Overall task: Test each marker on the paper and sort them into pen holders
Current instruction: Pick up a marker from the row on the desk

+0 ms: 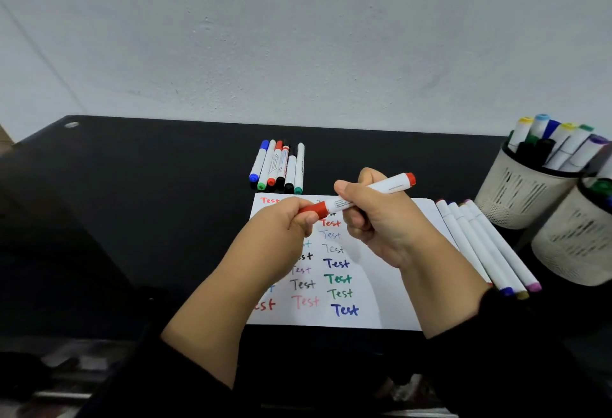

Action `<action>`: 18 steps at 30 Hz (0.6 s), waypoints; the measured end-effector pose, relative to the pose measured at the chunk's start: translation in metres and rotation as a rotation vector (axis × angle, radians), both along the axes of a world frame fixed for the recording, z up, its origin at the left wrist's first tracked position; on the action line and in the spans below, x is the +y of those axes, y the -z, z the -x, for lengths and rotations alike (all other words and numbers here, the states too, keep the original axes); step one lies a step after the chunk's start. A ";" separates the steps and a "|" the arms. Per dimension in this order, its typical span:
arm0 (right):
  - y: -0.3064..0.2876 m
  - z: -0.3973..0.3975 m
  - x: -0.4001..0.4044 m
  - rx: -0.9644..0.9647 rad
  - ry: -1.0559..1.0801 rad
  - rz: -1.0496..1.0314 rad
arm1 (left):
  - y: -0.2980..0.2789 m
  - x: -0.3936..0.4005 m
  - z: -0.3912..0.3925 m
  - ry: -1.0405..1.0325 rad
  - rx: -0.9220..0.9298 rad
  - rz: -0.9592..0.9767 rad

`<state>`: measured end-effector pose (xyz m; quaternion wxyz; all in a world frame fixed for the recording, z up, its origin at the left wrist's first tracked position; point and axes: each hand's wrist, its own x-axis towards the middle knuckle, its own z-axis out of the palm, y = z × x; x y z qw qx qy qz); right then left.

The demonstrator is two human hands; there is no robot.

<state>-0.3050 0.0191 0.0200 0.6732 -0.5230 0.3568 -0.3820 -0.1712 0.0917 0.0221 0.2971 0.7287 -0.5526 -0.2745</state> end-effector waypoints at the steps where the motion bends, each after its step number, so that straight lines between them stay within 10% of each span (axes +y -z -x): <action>1: 0.000 -0.001 0.002 -0.010 0.000 -0.009 | -0.001 0.001 0.000 0.000 -0.008 0.005; 18: 0.001 -0.018 0.002 0.017 0.030 -0.087 | 0.007 -0.004 -0.012 -0.057 -0.121 0.082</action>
